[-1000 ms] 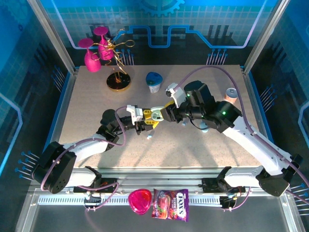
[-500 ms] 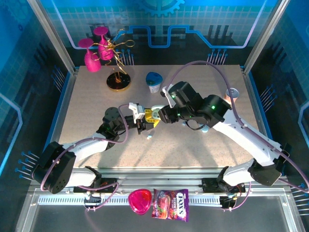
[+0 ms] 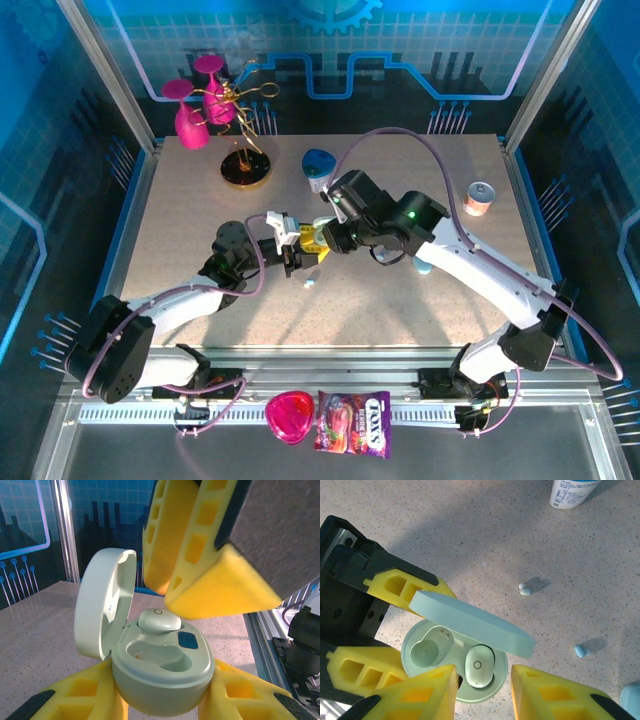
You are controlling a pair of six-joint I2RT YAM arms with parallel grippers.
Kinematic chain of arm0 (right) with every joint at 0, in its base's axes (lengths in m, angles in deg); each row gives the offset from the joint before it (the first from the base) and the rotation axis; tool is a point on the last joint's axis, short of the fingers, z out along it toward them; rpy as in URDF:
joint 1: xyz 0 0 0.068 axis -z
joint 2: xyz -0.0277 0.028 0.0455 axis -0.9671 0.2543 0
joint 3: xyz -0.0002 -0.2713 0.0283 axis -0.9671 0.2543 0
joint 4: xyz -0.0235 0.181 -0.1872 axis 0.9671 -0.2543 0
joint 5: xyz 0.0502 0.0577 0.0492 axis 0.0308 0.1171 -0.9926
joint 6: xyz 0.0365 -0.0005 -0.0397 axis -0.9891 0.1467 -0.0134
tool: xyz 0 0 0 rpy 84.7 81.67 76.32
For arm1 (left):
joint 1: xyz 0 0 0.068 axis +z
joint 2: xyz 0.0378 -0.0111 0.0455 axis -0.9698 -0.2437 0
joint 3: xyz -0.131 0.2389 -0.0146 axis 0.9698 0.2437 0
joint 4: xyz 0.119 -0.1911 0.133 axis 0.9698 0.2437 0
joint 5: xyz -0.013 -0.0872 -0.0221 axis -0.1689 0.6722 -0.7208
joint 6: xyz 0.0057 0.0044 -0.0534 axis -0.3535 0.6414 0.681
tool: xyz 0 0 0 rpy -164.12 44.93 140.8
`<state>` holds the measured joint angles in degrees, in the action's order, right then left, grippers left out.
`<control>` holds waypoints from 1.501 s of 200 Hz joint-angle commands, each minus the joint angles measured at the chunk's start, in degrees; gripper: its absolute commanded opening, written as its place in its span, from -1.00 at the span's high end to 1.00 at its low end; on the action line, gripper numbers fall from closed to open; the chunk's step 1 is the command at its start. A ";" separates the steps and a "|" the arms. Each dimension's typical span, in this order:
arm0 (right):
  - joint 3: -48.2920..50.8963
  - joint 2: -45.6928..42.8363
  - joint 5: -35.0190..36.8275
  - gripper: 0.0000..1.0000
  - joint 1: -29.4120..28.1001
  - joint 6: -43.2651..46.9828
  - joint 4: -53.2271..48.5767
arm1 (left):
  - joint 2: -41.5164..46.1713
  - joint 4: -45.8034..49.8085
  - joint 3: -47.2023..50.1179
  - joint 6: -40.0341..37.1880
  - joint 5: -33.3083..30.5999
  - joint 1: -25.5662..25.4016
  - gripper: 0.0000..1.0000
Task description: Insert the wireless bluetooth earbuds into the charging case
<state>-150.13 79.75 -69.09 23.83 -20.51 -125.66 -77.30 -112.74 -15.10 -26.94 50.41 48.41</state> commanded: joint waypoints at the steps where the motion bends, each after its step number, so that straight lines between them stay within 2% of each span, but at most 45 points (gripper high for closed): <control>1: -1.95 1.18 0.20 0.35 -0.50 -1.21 0.87 | 1.69 -0.26 -1.41 0.53 -0.11 0.29 0.37; 28: -1.92 1.88 -0.14 0.46 -0.33 -1.60 1.14 | 1.53 -0.52 -1.58 0.72 0.15 0.32 0.38; 139: 0.91 2.71 -2.25 0.71 0.89 -1.74 2.37 | 1.95 -1.59 -0.96 0.80 0.16 0.24 0.37; 237: 3.81 -3.79 1.27 0.77 0.73 0.10 6.65 | 1.02 0.47 -1.03 -0.50 -0.20 0.24 0.38; 300: 4.24 -4.44 0.12 0.74 0.83 0.30 8.05 | 0.91 0.26 -1.07 -0.36 -0.21 0.30 0.38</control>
<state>-146.29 76.27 -69.09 24.44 -20.66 -119.32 -77.24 -111.36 -15.10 -26.98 49.95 48.69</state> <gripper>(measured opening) 0.125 0.338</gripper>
